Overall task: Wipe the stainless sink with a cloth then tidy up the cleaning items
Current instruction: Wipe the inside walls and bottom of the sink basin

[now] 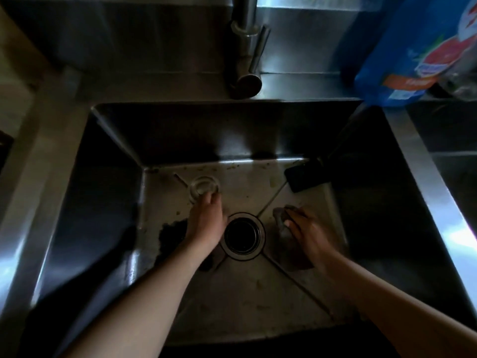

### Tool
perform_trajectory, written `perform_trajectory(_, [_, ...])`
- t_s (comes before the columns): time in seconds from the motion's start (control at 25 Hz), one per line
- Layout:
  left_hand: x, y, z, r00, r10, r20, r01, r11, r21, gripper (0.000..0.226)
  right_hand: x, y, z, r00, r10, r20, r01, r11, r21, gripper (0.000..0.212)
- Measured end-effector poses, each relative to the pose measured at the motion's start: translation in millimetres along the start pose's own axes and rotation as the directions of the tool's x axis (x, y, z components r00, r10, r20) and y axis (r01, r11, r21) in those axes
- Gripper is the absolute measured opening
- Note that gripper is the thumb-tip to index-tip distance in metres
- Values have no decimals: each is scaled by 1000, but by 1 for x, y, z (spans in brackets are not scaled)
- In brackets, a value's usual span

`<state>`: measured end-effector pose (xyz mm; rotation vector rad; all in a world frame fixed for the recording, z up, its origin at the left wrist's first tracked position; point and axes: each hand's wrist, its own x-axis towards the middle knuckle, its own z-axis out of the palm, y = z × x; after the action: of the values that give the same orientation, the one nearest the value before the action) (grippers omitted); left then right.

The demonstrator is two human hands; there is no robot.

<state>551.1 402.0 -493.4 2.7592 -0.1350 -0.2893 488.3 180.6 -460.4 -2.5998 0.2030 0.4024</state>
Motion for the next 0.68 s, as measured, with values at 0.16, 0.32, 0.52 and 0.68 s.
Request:
perform_trajectory(0.16, [34,-15,8,996,-58,-73,63,996,69,34,15,3,11,994,-49,-93,50,999,1,35])
perform_trajectory(0.32, [53,-28,14,984,-147,-100,152,988,40,37,28,-6,23,991,-17,-134,23,999,43,34])
perform_trajectory(0.52, [62,-45,11,986,-156,-66,159,986,49,44,39,-4,30,979,26,-201,-6,995,97,32])
perform_trajectory(0.68, [63,-53,11,990,-135,-41,139,986,91,44,42,3,32,969,92,-231,-45,979,201,28])
